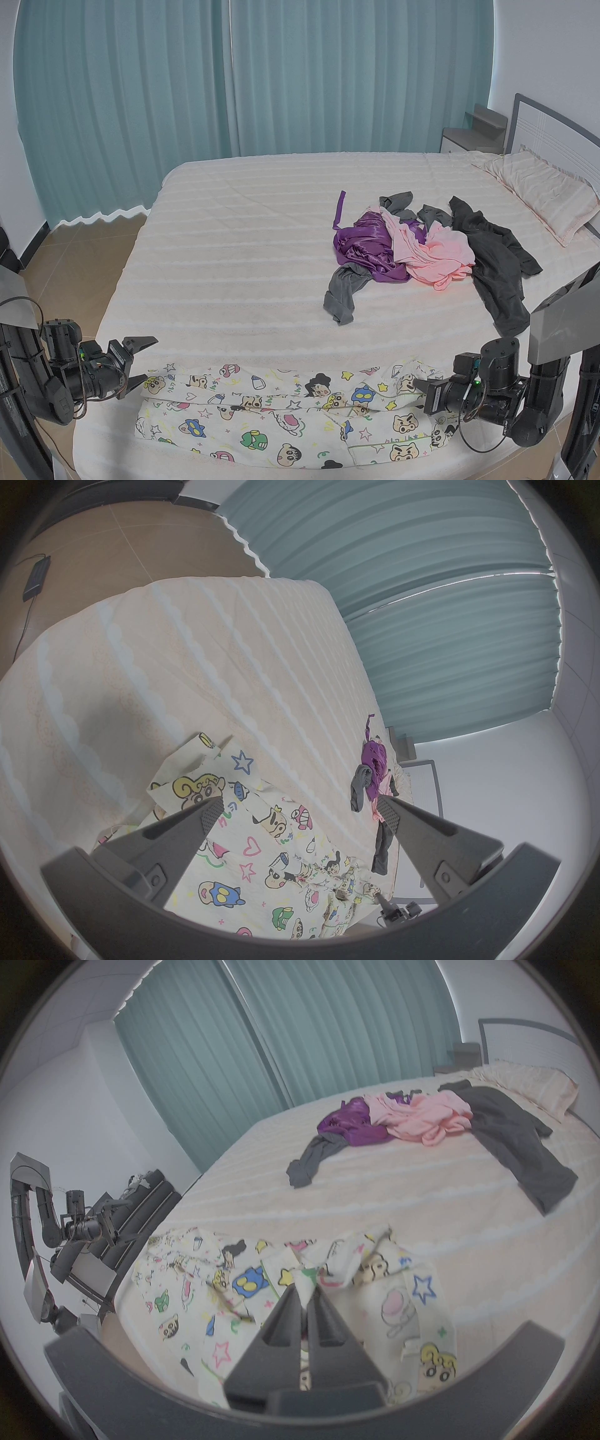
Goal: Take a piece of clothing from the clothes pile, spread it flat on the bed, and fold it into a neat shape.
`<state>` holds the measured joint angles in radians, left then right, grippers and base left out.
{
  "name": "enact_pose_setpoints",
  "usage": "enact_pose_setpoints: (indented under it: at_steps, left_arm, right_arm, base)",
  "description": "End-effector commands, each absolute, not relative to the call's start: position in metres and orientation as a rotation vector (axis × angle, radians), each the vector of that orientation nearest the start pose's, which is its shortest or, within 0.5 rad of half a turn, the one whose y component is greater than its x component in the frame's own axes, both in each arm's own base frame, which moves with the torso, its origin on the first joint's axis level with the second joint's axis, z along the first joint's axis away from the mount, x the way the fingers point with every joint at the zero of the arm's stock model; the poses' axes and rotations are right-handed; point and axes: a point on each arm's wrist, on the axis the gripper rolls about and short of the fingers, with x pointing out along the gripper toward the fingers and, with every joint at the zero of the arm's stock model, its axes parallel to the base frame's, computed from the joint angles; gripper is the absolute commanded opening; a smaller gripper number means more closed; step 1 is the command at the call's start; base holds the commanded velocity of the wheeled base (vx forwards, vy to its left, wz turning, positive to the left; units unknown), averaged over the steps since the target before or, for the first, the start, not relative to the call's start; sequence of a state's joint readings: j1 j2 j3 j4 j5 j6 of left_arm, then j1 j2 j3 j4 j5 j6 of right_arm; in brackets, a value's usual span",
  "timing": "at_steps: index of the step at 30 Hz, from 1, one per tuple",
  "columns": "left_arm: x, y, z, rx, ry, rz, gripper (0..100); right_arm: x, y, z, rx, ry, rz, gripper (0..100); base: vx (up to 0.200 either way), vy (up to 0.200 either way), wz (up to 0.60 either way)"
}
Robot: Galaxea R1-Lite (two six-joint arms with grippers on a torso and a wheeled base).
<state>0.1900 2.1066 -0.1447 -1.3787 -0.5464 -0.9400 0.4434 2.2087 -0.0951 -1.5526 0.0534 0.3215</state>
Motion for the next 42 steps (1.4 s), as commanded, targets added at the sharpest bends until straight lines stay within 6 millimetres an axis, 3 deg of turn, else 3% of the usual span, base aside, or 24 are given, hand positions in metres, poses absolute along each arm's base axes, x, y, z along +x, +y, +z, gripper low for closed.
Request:
enact_pose_setpoints:
  at_steps: [1, 8, 20, 21, 26, 33, 42]
  left_arm:
    - [0.237, 0.034, 0.013, -1.117, 0.68, -0.063, 100]
    - [0.237, 0.034, 0.012, -1.117, 0.682, -0.062, 100]
    - [0.237, 0.034, 0.012, -1.117, 0.682, -0.062, 100]
    - [0.237, 0.034, 0.012, -1.117, 0.682, -0.062, 100]
    - [0.237, 0.034, 0.012, -1.115, 0.683, -0.063, 100]
    - [0.237, 0.034, 0.012, -1.115, 0.683, -0.063, 100]
    - [0.237, 0.033, 0.012, -1.114, 0.684, -0.064, 100]
  right_arm:
    - [0.23, 0.108, 0.006, 0.214, 0.544, 0.4, 0]
    - [0.257, 0.109, -0.008, 0.215, 0.52, 0.371, 0]
    - [0.277, 0.098, -0.036, 0.224, 0.56, 0.308, 0]
    - [0.277, 0.098, -0.036, 0.224, 0.562, 0.311, 100]
    - [0.285, 0.1, -0.034, 0.236, 0.542, 0.31, 100]
    - [0.291, 0.086, -0.026, 0.331, 0.517, 0.297, 100]
    - [0.28, 0.071, -0.02, 0.384, 0.577, 0.514, 100]
  base:
    - [0.0, 0.0, 0.0]
    - [0.0, 0.0, 0.0]
    - [0.0, 0.0, 0.0]
    - [0.0, 0.0, 0.0]
    - [0.0, 0.0, 0.0]
    - [0.0, 0.0, 0.0]
    - [0.0, 0.0, 0.0]
